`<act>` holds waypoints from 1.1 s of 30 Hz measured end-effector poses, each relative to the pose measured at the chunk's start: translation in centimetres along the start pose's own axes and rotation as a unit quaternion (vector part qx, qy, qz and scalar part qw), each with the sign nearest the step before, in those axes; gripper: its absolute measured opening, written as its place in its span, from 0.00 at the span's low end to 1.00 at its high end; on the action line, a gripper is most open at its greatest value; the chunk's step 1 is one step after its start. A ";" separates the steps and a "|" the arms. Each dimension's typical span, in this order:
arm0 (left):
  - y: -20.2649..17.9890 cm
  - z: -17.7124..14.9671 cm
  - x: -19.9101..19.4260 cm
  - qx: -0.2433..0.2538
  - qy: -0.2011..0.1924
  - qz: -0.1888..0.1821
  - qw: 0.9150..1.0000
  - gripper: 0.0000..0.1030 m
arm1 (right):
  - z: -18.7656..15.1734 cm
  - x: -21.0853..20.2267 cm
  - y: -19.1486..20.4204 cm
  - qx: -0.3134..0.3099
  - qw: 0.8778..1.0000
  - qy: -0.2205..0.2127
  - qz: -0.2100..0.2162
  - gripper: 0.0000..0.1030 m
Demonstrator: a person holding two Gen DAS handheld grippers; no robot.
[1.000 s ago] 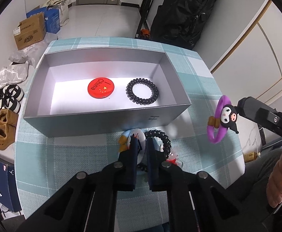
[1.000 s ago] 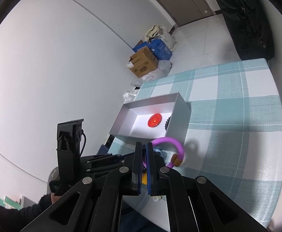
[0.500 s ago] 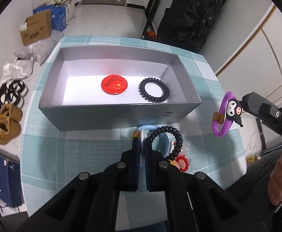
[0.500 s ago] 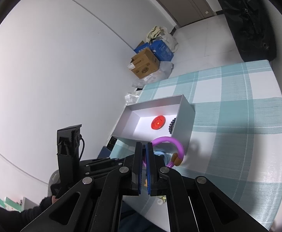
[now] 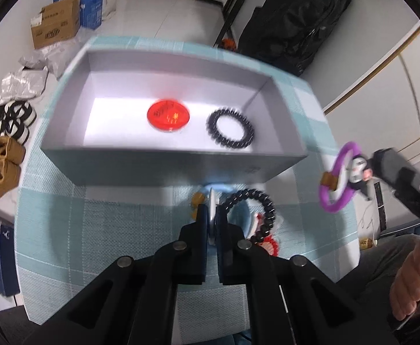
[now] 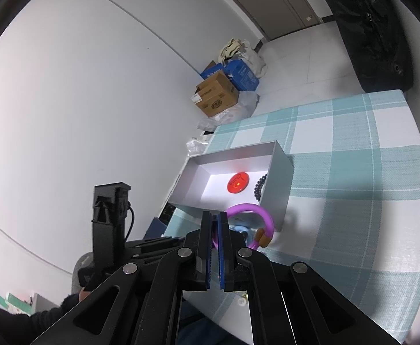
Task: Organize jewelry
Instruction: 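Lift the purple ring with right tool while left tool grasps the white penguin badge, then carry the purple ring and white badge into the box and release both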
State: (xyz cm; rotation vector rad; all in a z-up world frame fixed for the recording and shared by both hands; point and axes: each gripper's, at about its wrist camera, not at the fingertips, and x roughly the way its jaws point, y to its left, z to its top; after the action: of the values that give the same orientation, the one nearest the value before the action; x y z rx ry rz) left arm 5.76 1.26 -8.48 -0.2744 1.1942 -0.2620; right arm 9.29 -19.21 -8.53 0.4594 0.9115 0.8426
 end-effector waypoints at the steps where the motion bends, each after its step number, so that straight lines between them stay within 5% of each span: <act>1: 0.0 -0.1 0.3 -0.003 0.004 -0.007 1.000 0.01 | 0.0 0.0 0.0 0.000 1.000 0.000 0.000 0.03; 10: 0.0 -0.2 -0.5 -0.003 -0.014 -0.002 1.000 0.01 | 0.1 -0.4 0.2 -0.003 1.000 -0.006 0.004 0.03; 25: -0.5 1.8 -6.4 0.006 -0.120 -0.041 0.992 0.01 | 2.0 1.0 1.4 -0.006 1.000 -0.013 0.027 0.03; 33: 1.0 4.1 -5.1 -0.020 -0.113 -0.041 0.993 0.01 | 4.0 3.1 1.4 0.005 0.999 -0.011 0.040 0.03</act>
State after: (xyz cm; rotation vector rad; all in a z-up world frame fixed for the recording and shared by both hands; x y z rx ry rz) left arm 7.87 4.22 -2.95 -0.3783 0.9662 -0.2711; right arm 13.07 -15.91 -7.01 0.5162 0.8819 0.9047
